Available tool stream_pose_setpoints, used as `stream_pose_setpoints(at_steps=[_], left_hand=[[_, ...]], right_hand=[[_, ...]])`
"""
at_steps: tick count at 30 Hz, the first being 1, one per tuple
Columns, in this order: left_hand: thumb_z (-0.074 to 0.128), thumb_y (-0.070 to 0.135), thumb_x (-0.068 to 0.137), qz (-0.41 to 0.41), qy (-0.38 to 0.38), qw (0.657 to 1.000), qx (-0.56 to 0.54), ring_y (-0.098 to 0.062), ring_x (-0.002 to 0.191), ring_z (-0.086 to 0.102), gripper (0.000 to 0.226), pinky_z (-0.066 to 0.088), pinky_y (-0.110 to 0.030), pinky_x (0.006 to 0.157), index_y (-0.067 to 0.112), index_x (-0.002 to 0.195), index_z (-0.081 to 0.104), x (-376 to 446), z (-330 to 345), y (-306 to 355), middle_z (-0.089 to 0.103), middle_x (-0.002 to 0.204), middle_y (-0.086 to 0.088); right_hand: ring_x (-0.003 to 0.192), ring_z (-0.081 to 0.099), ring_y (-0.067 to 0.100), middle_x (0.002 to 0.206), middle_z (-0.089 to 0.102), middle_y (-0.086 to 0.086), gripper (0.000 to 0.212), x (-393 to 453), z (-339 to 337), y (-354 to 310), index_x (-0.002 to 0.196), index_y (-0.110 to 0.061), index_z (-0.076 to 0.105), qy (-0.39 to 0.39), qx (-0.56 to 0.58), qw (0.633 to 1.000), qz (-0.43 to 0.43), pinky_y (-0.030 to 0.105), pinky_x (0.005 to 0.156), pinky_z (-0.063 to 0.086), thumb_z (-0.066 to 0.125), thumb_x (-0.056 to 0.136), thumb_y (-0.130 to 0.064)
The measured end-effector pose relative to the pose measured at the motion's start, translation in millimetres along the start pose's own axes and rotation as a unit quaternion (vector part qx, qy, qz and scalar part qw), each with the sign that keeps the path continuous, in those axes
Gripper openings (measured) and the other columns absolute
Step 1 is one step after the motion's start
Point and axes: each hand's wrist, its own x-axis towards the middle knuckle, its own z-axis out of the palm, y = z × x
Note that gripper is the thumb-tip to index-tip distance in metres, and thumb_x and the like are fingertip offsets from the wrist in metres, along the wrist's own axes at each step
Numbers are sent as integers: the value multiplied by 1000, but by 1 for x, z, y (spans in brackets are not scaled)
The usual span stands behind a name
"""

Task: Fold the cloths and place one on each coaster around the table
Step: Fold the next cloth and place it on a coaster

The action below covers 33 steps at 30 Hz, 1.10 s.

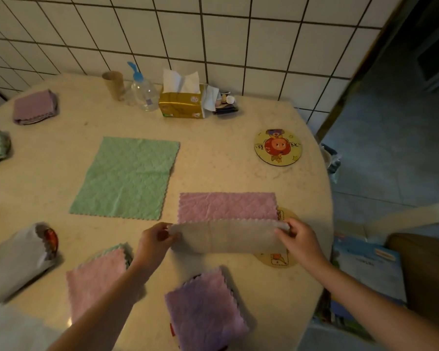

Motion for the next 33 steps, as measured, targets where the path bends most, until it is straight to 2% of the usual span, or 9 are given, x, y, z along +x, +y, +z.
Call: stream_pose_setpoints(at_steps=[4, 10, 16, 22, 25, 28, 30, 31, 33], left_hand=[[68, 14, 86, -91, 5, 991, -93, -20, 68, 49, 18, 44, -39, 64, 4, 71, 65, 39, 11, 7, 53, 67, -10], [66, 28, 86, -115, 16, 992, -57, -21, 63, 50, 24, 40, -38, 60, 7, 74, 66, 84, 23, 8, 54, 62, -7], [60, 22, 92, -124, 31, 992, -3, -20, 58, 46, 22, 37, -31, 57, 14, 73, 67, 95, 36, 15, 54, 59, -2], [60, 24, 92, -119, 44, 992, 3, -19, 59, 48, 19, 41, -33, 60, 17, 75, 66, 97, 34, 16, 59, 65, -3], [63, 27, 90, -125, 55, 991, 13, -20, 62, 51, 16, 45, -36, 63, 20, 75, 66, 99, 35, 18, 62, 70, -3], [65, 31, 88, -127, 78, 989, 26, -24, 65, 56, 8, 49, -37, 64, 23, 85, 65, 98, 36, 24, 67, 80, -7], [63, 29, 89, -115, 98, 987, 52, -29, 73, 61, 15, 48, -36, 66, 20, 102, 62, 90, 38, 31, 67, 84, -6], [61, 25, 90, -99, 118, 984, 92, -30, 80, 61, 21, 49, -38, 69, 19, 110, 60, 83, 38, 34, 65, 87, -4], [61, 17, 88, 7, 161, 958, 239, -33, 92, 56, 30, 47, -42, 77, 14, 118, 59, 66, 41, 35, 64, 96, -6]], right_hand=[[79, 66, 16, 82, 70, -2, 7, 43, 1, -8, 87, -24, 66, 40, 31, 997, 62, 42, 73, 56, 59, 90, -23], [83, 66, 22, 85, 70, 6, 11, 84, 6, -4, 85, -21, 66, 54, 5, 993, 108, 47, 78, 56, 58, 91, -24], [78, 61, 15, 77, 63, -7, 9, 101, 6, 1, 87, -18, 65, 63, -35, 990, 118, 32, 72, 52, 60, 89, -26], [69, 53, 5, 76, 56, -9, 10, 110, 7, -1, 89, -18, 58, 67, -70, 990, 98, 18, 57, 41, 59, 91, -27], [65, 51, 3, 74, 57, -6, 13, 115, 11, 0, 89, -12, 62, 72, -89, 988, 106, 15, 53, 37, 59, 91, -25], [73, 59, 15, 80, 62, 1, 18, 118, 12, -2, 92, -8, 65, 76, -102, 984, 122, 21, 54, 38, 59, 90, -25], [73, 58, 12, 87, 63, 3, 18, 115, 9, -5, 97, -7, 61, 85, -96, 986, 110, 18, 54, 38, 58, 92, -24], [72, 56, 9, 91, 62, 1, 18, 111, 7, -7, 102, -7, 58, 86, -108, 987, 86, 15, 55, 40, 56, 92, -22], [80, 57, 7, 100, 59, -3, 23, 98, 5, -9, 114, -10, 52, 85, -213, 973, -21, 17, 63, 48, 52, 94, -21]])
